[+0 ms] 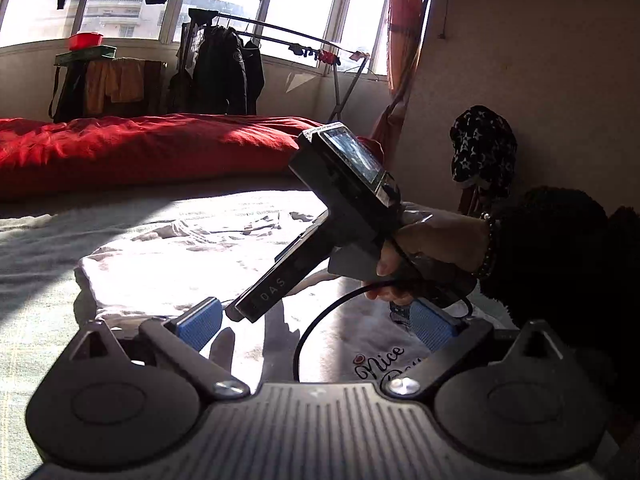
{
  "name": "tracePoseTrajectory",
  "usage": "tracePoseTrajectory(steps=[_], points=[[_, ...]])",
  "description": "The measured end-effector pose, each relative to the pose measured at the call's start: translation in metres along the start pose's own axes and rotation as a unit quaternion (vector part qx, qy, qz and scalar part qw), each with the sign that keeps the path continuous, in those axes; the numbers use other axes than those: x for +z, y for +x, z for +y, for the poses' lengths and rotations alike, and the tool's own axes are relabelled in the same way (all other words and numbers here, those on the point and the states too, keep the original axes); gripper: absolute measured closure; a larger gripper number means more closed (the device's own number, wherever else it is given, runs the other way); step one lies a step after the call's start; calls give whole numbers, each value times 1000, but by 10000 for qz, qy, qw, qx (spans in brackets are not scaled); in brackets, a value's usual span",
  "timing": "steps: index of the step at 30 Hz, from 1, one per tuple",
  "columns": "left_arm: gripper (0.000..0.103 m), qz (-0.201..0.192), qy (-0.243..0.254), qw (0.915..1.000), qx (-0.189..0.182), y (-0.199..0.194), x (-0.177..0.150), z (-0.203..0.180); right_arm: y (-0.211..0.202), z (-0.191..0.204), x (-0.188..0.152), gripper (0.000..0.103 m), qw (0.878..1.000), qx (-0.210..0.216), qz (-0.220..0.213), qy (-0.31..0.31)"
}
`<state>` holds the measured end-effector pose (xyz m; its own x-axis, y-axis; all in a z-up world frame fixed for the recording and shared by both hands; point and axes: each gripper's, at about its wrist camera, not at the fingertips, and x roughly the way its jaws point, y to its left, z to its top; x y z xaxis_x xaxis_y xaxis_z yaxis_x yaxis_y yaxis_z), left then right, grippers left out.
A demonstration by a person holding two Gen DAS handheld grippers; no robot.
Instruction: Fold clothes
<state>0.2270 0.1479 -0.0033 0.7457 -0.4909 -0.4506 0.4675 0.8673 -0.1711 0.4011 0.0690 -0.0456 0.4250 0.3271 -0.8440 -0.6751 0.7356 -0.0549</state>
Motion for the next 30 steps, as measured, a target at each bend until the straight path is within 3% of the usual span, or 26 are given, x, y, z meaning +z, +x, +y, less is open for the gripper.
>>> tracePoseTrajectory(steps=[3, 6, 10, 14, 22, 26, 30], points=[[3, 337, 268, 9990, 126, 15, -5, -15, -38, -16, -27, 0, 9992, -402, -50, -9], [3, 450, 357, 9983, 48, 21, -8, -23, -66, -37, -57, 0, 9951, -983, 46, 97], [3, 431, 441, 9981, 3, 20, -8, -32, -92, -65, -97, 0, 9884, -1445, 202, 420], [3, 357, 469, 9981, -166, 14, -8, -36, -96, -81, -118, 0, 9847, -1502, 131, 873], [3, 509, 490, 9974, -113, 23, -9, -37, -62, -66, -140, 0, 9865, -918, 50, 1358], [3, 500, 484, 9975, -127, 24, -8, -37, -61, -76, -155, 0, 9802, -698, -271, 1832], [3, 589, 466, 9971, -125, 31, -8, -37, -61, -68, -165, 0, 9790, -860, -564, 1763]])
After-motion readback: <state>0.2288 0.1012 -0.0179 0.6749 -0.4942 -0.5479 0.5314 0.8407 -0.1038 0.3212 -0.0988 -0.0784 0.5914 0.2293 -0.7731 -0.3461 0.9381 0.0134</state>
